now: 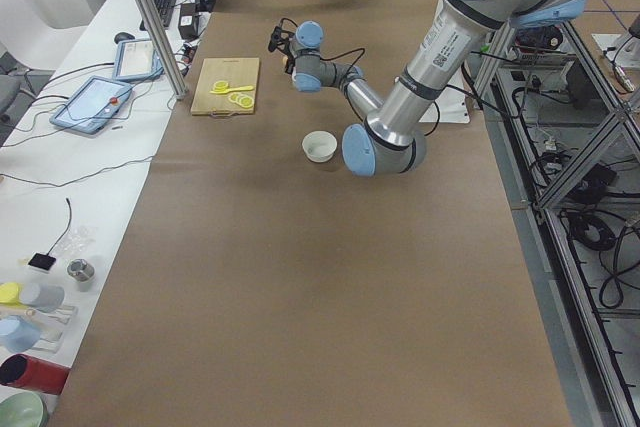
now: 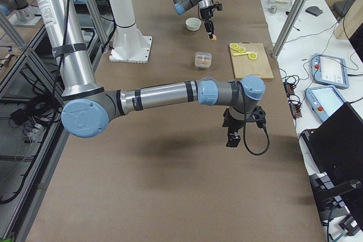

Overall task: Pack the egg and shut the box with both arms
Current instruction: 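Carry the held egg with the left gripper over the egg box, then lower the egg into an empty box slot and open the left gripper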

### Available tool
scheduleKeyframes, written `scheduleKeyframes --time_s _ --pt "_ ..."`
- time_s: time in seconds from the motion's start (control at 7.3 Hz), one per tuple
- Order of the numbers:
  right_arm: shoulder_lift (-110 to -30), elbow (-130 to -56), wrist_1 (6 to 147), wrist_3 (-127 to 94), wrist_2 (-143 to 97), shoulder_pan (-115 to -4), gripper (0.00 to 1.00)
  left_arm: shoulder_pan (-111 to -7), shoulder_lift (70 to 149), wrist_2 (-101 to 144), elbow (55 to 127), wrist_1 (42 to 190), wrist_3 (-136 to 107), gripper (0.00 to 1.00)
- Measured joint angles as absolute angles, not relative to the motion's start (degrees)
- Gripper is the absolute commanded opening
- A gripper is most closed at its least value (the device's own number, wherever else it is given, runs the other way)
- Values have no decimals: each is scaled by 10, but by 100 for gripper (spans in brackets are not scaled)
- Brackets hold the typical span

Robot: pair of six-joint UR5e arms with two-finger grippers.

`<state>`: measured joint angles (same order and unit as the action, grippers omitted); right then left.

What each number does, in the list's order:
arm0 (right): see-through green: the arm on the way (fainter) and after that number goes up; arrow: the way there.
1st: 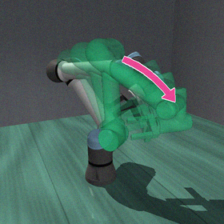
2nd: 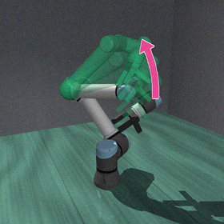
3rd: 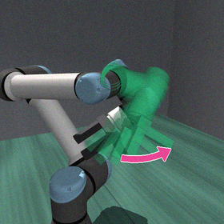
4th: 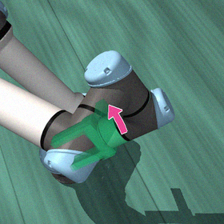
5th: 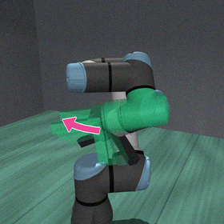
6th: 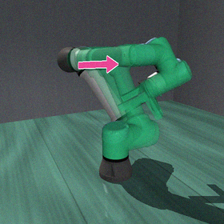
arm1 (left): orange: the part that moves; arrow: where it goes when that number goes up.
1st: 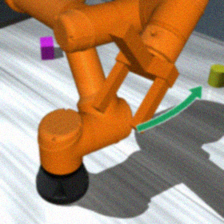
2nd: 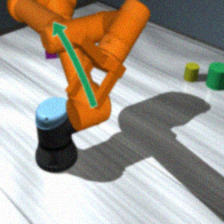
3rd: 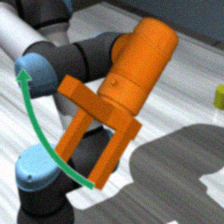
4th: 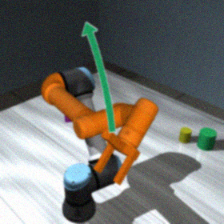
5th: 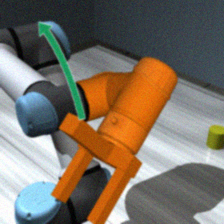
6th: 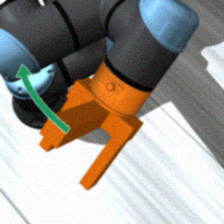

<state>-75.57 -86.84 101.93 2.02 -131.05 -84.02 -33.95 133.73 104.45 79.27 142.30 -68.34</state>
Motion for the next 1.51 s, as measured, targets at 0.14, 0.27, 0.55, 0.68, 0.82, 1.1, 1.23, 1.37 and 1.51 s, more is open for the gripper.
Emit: scheduleKeyframes --time_s 0.14,0.27,0.55,0.68,0.82,1.1,1.23,1.37,1.51 --pt "-756 -868 1019 20 -1310 -840 100 -330 1346 1039 783 1426 -685 42" --pt "-756 -869 1019 20 -1310 -840 100 -321 1356 1036 770 1427 -685 42" --pt "-755 -869 1019 20 -1310 -840 100 -306 1374 1034 747 1428 -682 42" --pt "-755 -869 1019 20 -1310 -840 100 -301 1378 1032 736 1427 -680 42" --pt "-754 -869 1019 20 -1310 -840 100 -296 1382 1031 726 1427 -680 42" --pt "-752 -869 1019 20 -1310 -840 100 -286 1391 1018 713 1427 -679 42" --pt "-752 -869 1019 20 -1310 -840 100 -280 1393 1011 711 1427 -679 42" --pt "-752 -869 1020 20 -1310 -840 100 -277 1393 1008 710 1427 -679 42" --pt "-751 -869 1020 20 -1310 -840 100 -276 1392 1007 708 1428 -679 54"
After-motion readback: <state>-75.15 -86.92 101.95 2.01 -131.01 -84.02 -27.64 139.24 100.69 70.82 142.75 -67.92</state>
